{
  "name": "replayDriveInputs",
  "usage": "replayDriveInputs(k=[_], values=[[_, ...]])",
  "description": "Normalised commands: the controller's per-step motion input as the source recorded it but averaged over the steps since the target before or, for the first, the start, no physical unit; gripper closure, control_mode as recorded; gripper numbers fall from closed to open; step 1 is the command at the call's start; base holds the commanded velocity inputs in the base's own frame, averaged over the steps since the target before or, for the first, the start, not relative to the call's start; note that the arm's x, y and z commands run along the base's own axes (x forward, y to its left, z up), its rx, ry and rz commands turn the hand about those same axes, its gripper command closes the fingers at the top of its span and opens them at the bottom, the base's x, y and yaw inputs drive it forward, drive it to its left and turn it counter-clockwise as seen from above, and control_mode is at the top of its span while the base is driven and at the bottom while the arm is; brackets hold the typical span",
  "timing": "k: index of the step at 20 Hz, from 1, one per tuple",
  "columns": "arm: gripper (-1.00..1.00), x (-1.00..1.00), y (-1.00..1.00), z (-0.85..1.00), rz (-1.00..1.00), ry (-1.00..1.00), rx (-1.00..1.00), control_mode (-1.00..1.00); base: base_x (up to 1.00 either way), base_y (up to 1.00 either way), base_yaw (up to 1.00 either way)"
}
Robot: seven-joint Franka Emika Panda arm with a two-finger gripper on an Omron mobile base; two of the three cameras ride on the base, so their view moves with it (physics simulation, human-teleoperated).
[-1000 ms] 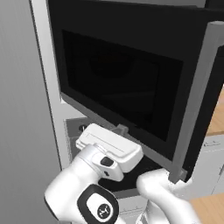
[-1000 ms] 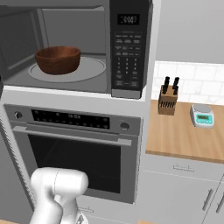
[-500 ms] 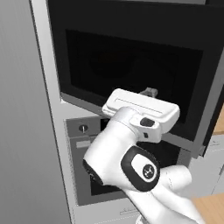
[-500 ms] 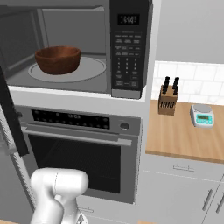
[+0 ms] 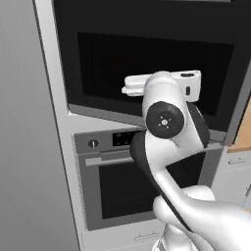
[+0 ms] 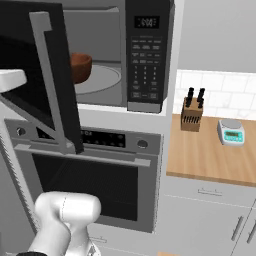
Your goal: Open the microwave, place the bowl with waffle inside the microwave, then close the microwave door and turn it on.
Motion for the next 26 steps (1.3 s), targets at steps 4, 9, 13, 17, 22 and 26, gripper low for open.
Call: replayDriveInputs(k=[4, 9, 13, 17, 22, 26], values=[[1.0, 1.0, 0.0, -0.22, 0.44, 0.28, 0.05, -1.0, 0.0, 0.0, 0.0], [1.0, 1.0, 0.0, -0.26, 0.29, 0.09, 0.0, -1.0, 0.0, 0.0, 0.0], [1.0, 1.0, 0.0, -0.25, 0.19, 0.05, 0.0, -1.0, 0.0, 0.0, 0.0], [1.0, 1.0, 0.0, -0.27, 0.09, 0.1, 0.0, -1.0, 0.0, 0.0, 0.0], [1.0, 1.0, 0.0, -0.27, 0.02, 0.09, 0.0, -1.0, 0.0, 0.0, 0.0], [1.0, 0.79, 0.0, -0.14, -0.02, 0.02, 0.0, -1.0, 0.0, 0.0, 0.0]])
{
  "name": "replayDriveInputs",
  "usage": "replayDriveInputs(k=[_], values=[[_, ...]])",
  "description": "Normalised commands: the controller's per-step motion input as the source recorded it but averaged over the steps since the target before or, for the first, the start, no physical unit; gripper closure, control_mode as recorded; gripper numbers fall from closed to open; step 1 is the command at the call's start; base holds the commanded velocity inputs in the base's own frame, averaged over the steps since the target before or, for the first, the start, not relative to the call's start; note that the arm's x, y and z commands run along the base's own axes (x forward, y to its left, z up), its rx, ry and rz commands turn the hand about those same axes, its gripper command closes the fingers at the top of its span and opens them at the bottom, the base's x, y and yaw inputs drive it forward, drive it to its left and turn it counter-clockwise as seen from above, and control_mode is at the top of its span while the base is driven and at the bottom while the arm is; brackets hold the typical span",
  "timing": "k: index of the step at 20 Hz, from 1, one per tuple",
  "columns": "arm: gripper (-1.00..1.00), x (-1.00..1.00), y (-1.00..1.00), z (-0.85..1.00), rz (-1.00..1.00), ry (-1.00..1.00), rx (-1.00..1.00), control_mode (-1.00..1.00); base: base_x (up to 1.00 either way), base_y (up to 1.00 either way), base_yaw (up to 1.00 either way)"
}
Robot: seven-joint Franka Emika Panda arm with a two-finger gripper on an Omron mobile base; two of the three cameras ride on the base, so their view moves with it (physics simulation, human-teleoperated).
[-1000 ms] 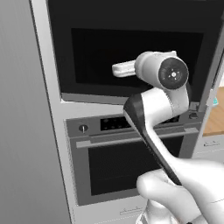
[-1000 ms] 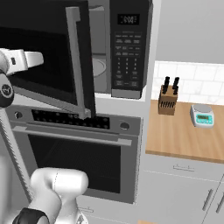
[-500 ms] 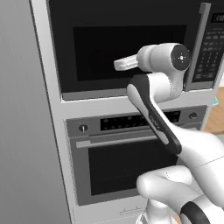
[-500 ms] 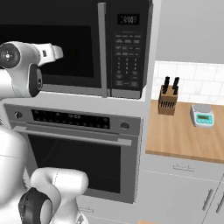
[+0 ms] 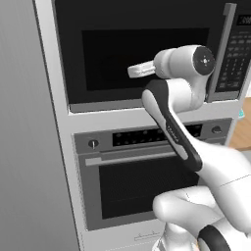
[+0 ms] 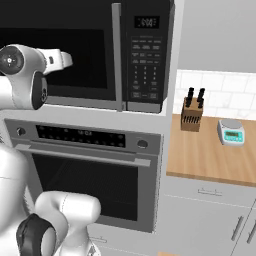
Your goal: Open the microwave, place the bowl with waffle inside the microwave, then close the microwave door and turn it on.
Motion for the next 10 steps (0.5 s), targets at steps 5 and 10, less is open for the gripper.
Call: replayDriveInputs(k=[5, 10], values=[[1.0, -0.48, -0.48, 0.0, 0.0, 0.0, 0.04, -1.0, 0.0, 0.0, 0.0], [1.0, -1.0, -0.69, 0.21, 0.05, -0.05, 0.19, -1.0, 0.0, 0.0, 0.0]])
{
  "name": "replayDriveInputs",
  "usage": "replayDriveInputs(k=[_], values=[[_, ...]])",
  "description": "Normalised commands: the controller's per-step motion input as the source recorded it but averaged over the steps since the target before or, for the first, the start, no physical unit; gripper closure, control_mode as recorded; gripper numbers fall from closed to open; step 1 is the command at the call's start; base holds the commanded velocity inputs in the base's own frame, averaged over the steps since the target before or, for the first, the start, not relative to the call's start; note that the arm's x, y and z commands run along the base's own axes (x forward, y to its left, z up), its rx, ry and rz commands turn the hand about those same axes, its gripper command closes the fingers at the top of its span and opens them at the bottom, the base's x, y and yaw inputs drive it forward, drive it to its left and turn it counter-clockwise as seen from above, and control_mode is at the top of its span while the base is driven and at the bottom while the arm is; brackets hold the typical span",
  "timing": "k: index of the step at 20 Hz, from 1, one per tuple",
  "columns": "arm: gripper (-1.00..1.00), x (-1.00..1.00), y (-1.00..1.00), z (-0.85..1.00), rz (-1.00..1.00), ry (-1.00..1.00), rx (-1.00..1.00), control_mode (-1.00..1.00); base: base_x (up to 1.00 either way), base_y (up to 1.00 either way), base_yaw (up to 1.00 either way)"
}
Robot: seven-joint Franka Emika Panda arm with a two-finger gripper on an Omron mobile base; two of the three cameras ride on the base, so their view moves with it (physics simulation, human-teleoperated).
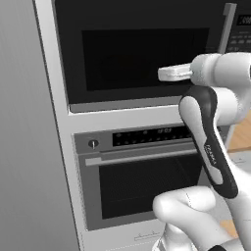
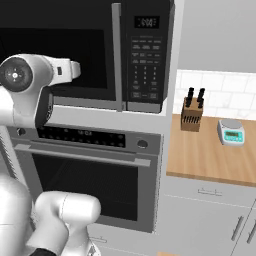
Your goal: Open the microwave, place the bowl with waffle inside the microwave, then close the microwave door and turn it on.
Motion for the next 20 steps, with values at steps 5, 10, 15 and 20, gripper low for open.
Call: replayDriveInputs(k=[5, 10, 15, 20], values=[[1.0, -1.0, -0.61, 0.2, 0.04, -0.03, 0.31, -1.0, 0.0, 0.0, 0.0], [1.0, -0.43, -0.85, 0.0, 0.0, 0.2, 0.49, -1.0, 0.0, 0.0, 0.0], [1.0, -0.16, -0.96, -0.01, 0.0, 0.09, 0.54, -1.0, 0.0, 0.0, 0.0], [1.0, -0.01, -0.62, -0.31, -0.01, 0.08, 0.34, -1.0, 0.0, 0.0, 0.0]])
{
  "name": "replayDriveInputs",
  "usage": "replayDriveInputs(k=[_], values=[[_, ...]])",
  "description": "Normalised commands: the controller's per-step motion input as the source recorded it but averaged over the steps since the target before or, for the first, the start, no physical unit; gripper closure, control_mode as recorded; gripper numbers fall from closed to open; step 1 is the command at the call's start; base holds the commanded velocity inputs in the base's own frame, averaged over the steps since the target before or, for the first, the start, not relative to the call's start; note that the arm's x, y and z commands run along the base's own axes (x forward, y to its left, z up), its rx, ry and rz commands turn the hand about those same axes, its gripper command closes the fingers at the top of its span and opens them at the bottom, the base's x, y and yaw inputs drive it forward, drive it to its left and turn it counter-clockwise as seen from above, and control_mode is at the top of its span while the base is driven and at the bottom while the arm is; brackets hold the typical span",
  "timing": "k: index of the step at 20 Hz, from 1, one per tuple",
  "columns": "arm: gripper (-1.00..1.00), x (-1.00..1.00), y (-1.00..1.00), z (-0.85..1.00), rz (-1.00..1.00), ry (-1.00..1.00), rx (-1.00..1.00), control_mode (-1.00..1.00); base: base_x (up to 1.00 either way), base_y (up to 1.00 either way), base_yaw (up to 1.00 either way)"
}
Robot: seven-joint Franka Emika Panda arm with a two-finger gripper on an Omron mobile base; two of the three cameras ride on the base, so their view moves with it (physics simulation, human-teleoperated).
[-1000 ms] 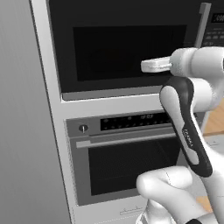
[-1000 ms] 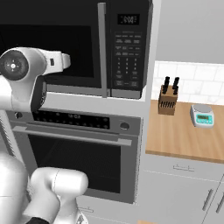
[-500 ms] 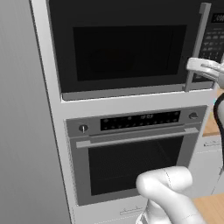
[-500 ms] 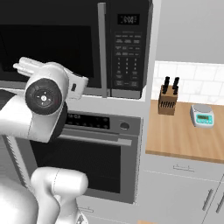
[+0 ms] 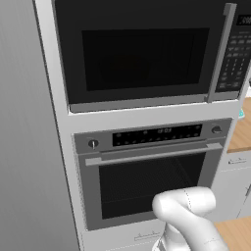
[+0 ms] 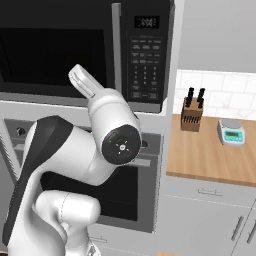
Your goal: Open the microwave, place the bowl with waffle inside the microwave, then close the microwave door and turn it on.
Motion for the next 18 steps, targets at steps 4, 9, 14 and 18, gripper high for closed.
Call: replayDriveInputs(k=[4, 9, 14, 18], values=[[1.0, 0.03, -0.05, -0.52, -0.02, 0.07, 0.08, -1.0, 0.0, 0.0, 0.0], [1.0, 0.26, -0.01, -0.24, 0.0, 0.09, 0.04, -1.0, 0.0, 0.0, 0.0], [1.0, 0.2, -0.22, 0.0, -0.01, 0.05, 0.02, -1.0, 0.0, 0.0, 0.0], [1.0, 0.39, -0.23, -0.11, 0.0, 0.02, 0.01, -1.0, 0.0, 0.0, 0.0]])
